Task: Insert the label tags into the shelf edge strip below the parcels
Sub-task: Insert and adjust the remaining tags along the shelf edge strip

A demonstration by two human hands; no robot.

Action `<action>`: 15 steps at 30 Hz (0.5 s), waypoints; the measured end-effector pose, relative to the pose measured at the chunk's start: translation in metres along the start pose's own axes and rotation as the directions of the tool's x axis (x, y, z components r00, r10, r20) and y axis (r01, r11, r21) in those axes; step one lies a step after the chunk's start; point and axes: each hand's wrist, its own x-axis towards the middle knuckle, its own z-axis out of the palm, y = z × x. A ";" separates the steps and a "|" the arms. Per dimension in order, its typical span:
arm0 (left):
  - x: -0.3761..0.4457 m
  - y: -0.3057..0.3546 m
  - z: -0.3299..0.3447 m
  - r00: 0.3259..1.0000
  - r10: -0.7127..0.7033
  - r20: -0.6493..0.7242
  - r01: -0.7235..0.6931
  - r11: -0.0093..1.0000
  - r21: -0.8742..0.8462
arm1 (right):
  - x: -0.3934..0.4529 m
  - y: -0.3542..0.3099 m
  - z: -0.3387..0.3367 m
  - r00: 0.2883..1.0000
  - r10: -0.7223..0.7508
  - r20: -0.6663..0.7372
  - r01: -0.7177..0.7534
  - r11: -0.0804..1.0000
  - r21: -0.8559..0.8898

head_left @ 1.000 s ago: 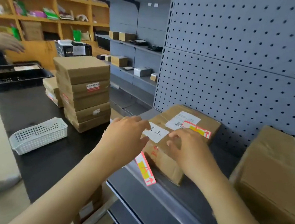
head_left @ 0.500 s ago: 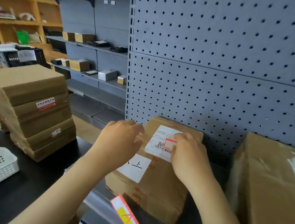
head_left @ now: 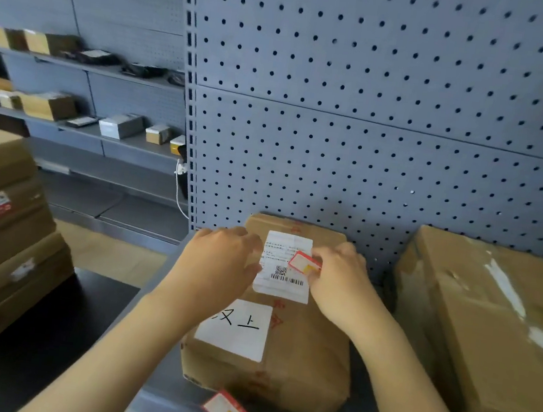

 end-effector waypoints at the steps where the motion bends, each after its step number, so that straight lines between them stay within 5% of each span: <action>1: 0.000 -0.001 0.000 1.000 0.008 0.004 -0.008 1.000 -0.009 | -0.001 -0.001 0.001 0.999 0.030 -0.015 -0.030 0.999 0.013; 7: -0.002 -0.003 -0.004 0.998 0.057 -0.002 -0.057 0.998 -0.016 | -0.002 -0.004 0.000 0.988 0.131 -0.076 -0.134 0.990 -0.034; 15: -0.011 -0.009 -0.008 0.992 0.122 -0.023 -0.123 0.992 -0.026 | -0.021 -0.014 -0.002 0.976 0.089 -0.201 -0.082 0.996 0.044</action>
